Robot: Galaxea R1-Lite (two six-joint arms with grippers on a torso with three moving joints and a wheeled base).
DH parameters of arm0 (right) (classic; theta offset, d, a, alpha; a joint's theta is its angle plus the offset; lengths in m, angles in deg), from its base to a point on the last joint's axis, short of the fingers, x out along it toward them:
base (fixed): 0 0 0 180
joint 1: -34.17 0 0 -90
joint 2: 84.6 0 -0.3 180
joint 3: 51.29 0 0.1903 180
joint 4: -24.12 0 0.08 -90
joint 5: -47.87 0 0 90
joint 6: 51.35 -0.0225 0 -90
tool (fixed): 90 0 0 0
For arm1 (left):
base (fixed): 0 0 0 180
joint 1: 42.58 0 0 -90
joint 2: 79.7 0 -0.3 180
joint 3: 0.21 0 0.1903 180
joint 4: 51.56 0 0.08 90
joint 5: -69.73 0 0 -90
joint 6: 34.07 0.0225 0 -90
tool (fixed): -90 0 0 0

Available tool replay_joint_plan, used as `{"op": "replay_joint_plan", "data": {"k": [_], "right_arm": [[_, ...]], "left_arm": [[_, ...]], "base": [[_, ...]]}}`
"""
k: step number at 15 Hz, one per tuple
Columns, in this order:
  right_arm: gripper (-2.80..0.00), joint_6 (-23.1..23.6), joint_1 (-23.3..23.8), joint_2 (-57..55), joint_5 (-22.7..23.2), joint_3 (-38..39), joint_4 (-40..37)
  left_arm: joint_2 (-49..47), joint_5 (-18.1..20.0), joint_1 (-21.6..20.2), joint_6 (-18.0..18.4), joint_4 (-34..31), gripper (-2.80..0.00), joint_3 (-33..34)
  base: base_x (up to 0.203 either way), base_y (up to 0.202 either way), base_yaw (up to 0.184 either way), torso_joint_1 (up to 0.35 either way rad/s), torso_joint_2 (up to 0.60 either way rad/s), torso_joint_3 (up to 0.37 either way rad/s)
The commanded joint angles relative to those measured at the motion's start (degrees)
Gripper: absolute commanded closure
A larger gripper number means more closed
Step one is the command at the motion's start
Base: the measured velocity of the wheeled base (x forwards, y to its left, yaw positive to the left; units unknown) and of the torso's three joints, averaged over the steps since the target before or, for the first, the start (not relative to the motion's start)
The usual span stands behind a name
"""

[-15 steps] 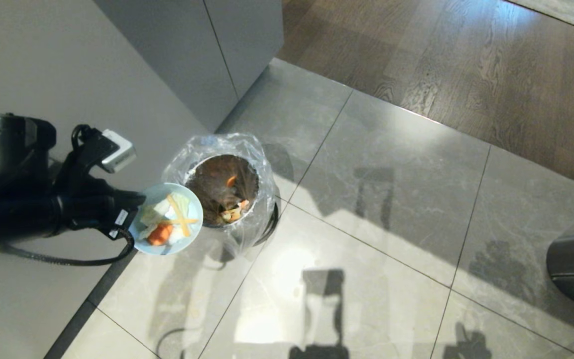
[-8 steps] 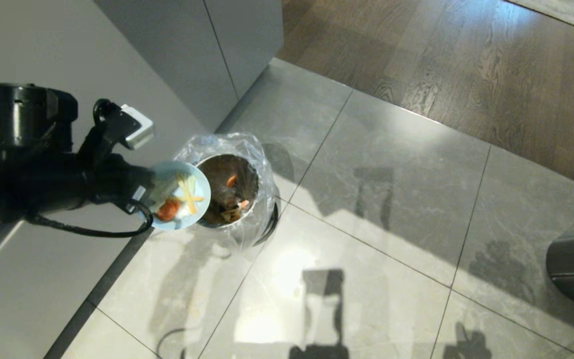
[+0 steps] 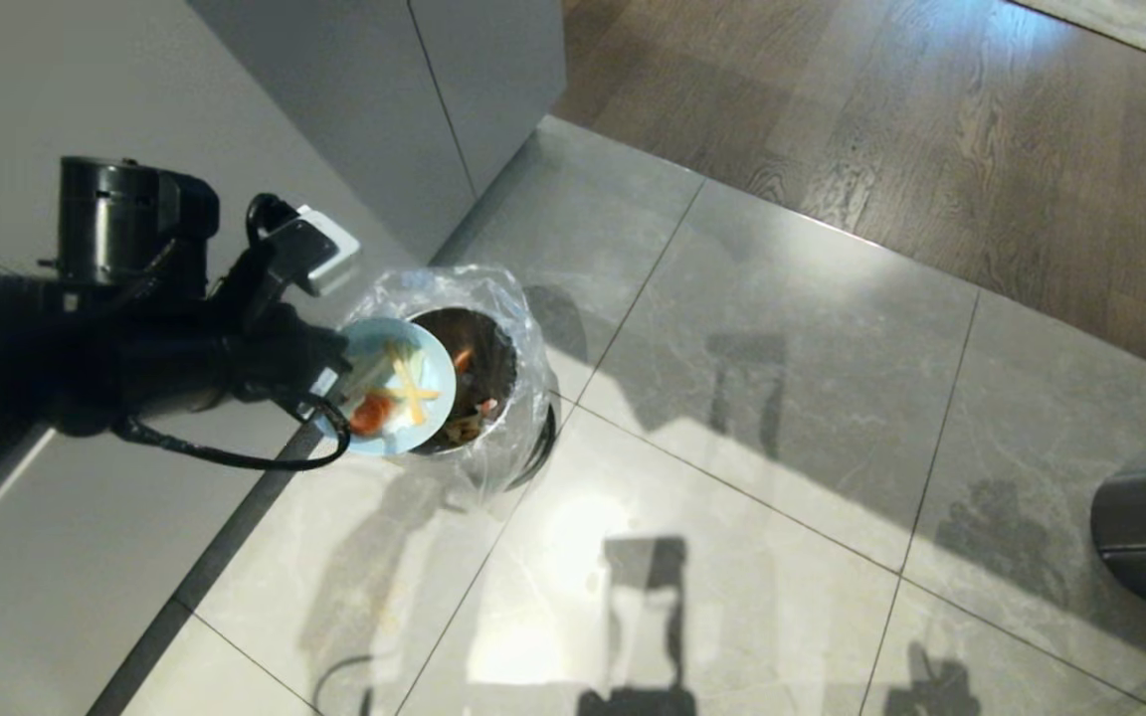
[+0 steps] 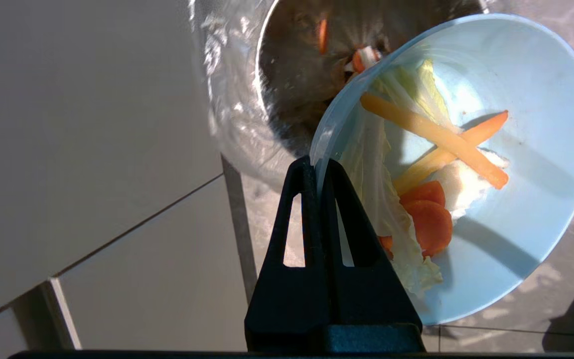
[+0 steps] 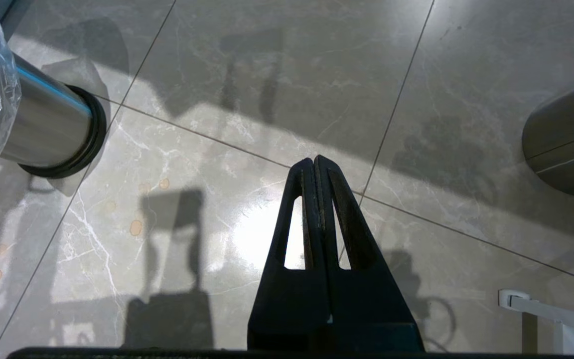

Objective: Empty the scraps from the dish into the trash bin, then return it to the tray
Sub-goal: Pour the leftover food from the bowl into the trash can

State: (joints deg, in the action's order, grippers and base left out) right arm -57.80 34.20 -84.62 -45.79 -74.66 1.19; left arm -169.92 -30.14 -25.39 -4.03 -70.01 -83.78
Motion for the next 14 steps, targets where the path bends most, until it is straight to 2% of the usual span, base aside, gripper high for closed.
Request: {"op": "replay_joint_plan", "data": {"k": [1, 4, 7, 8, 11, 14], "right_arm": [[0.00, -0.06, -0.02, 0.02, -0.03, 0.00, 0.00], [0.00, -0.06, -0.02, -0.03, -0.03, 0.00, 0.00], [0.00, -0.06, -0.02, -0.03, -0.03, 0.00, 0.00], [0.00, -0.06, -0.02, 0.02, -0.03, 0.00, 0.00], [0.00, -0.06, -0.02, 0.02, -0.03, 0.00, 0.00], [0.00, -0.06, -0.02, 0.02, -0.03, 0.00, 0.00]], "left_arm": [[-1.92, -0.24, 2.04, 0.29, -1.43, 0.00, -2.10], [-2.67, -0.76, 3.90, 0.46, -4.99, 0.00, -3.60], [-3.20, -4.92, 4.32, 1.05, -4.24, 0.00, -3.93], [-3.24, -6.36, 4.34, 2.96, -2.92, 0.00, -3.88], [-3.89, -9.84, 4.26, 12.76, 3.44, 0.00, -3.95], [-4.51, -10.49, 4.26, 25.20, 9.07, 0.00, -4.05]], "base": [[0.000, 0.000, 0.000, 0.000, 0.00, 0.000], [0.000, 0.000, 0.000, 0.000, 0.00, 0.000], [0.000, 0.000, 0.000, 0.000, 0.00, 0.000], [0.000, 0.000, 0.000, 0.000, 0.00, 0.000], [0.000, 0.000, 0.000, 0.000, 0.00, 0.000], [0.000, 0.000, 0.000, 0.000, 0.00, 0.000]]}}
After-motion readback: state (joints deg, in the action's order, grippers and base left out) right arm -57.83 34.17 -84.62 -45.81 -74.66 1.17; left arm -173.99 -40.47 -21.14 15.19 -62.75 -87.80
